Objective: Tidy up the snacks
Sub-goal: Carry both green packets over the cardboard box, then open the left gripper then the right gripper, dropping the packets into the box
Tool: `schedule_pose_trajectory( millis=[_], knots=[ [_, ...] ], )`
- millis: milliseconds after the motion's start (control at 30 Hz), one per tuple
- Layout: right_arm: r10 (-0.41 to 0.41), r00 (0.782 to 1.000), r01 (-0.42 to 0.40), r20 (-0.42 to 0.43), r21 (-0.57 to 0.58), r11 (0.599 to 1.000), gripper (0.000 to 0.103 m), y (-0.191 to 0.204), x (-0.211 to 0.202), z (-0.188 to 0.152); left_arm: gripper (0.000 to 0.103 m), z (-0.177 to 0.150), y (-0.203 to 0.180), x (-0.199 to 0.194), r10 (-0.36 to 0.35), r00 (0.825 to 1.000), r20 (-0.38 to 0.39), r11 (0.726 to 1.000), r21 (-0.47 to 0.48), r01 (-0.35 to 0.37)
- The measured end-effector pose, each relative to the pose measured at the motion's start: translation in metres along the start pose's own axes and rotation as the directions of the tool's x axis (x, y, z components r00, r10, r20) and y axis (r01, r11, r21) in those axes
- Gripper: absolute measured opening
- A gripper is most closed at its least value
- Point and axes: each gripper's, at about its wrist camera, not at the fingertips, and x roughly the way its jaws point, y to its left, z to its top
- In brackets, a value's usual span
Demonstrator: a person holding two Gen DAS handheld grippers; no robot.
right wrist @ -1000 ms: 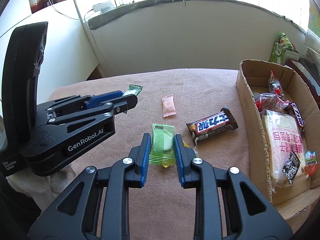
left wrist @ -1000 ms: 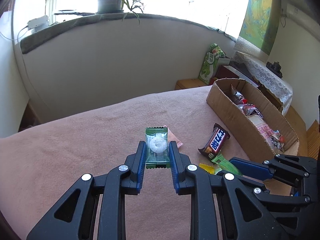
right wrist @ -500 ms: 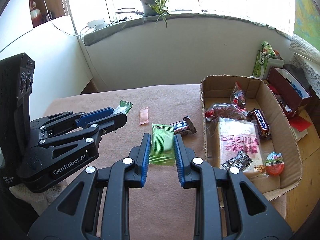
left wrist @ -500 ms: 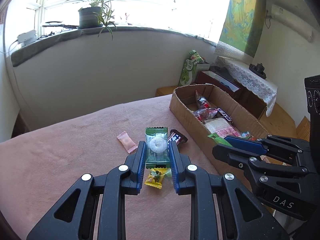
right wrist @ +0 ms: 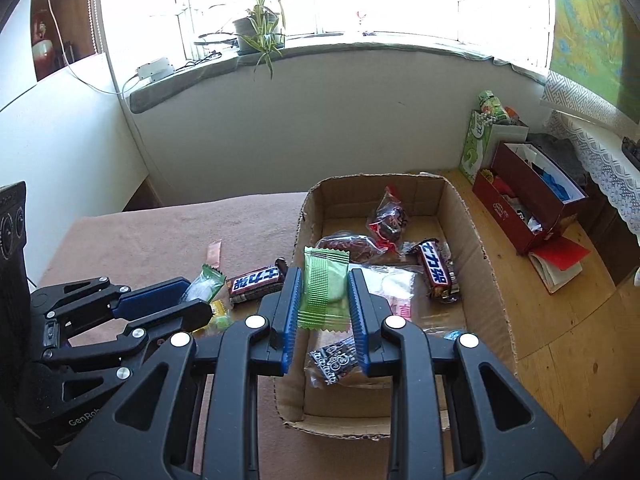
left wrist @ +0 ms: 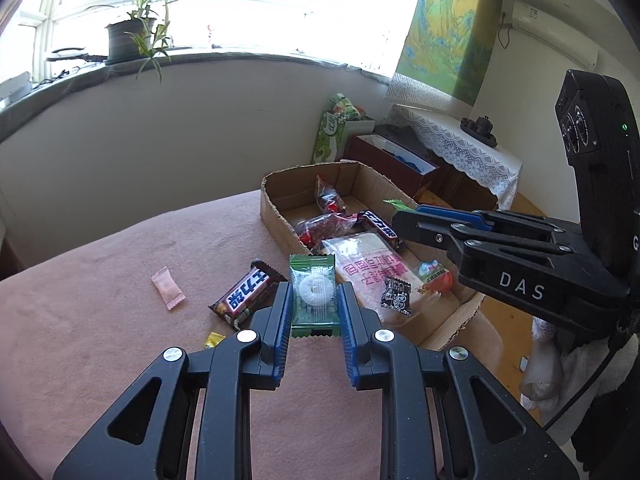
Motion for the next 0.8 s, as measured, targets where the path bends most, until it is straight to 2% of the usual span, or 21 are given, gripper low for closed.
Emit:
schedule_pose_trajectory(
  millis=[400, 800],
  knots=[
    [-0.036, 0.999, 0.037, -0.032, 0.027, 0.999, 0.024, -0.049, 0.024, 0.020, 0.021, 0.008, -0.044, 0.025, -0.056, 0.998, -0.028, 0.997, 0.044, 0.057],
    [-0.043, 0.995, 0.048, -0.089, 0.050, 0.998, 0.024, -0.076, 0.052, 0.022, 0.021, 0.012, -0.063, 0.049, -0.081, 0.995, -0.065, 0.994, 0.065, 0.085]
  ],
)
